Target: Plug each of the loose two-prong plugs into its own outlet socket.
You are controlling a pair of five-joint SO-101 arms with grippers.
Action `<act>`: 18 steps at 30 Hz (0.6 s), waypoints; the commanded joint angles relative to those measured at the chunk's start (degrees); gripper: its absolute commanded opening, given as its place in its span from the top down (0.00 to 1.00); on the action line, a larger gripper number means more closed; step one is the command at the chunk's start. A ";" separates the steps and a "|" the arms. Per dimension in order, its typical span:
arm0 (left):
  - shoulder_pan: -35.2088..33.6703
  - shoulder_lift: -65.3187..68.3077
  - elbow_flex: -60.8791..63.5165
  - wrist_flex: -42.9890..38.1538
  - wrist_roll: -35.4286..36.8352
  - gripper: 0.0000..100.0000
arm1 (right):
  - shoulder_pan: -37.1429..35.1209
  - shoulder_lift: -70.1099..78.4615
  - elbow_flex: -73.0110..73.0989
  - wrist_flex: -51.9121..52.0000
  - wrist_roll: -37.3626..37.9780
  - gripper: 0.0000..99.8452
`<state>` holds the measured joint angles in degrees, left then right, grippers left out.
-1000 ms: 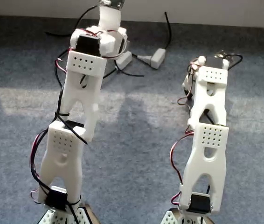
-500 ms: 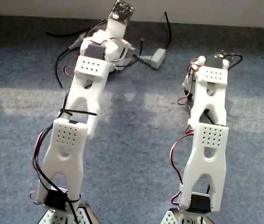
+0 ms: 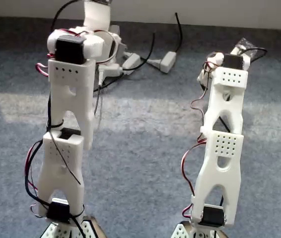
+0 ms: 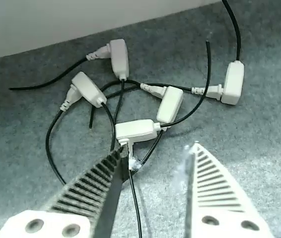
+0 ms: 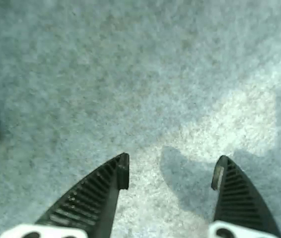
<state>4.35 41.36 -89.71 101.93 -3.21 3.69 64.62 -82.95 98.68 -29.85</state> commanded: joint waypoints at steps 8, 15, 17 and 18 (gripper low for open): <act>-1.19 -42.51 35.30 0.62 2.02 0.99 | -4.79 -18.33 -3.12 2.59 10.55 0.82; -1.19 -67.47 61.23 0.53 1.93 0.99 | -5.93 -35.56 0.22 2.51 10.73 0.95; -1.36 -72.57 68.70 0.44 1.93 0.99 | -6.02 -38.81 6.46 2.51 10.81 0.95; -1.45 -75.12 72.48 0.44 1.93 0.99 | -6.02 -40.66 10.42 2.51 10.81 0.95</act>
<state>3.21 -23.16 -30.73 102.46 -1.71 -1.58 31.21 -79.69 98.68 -19.91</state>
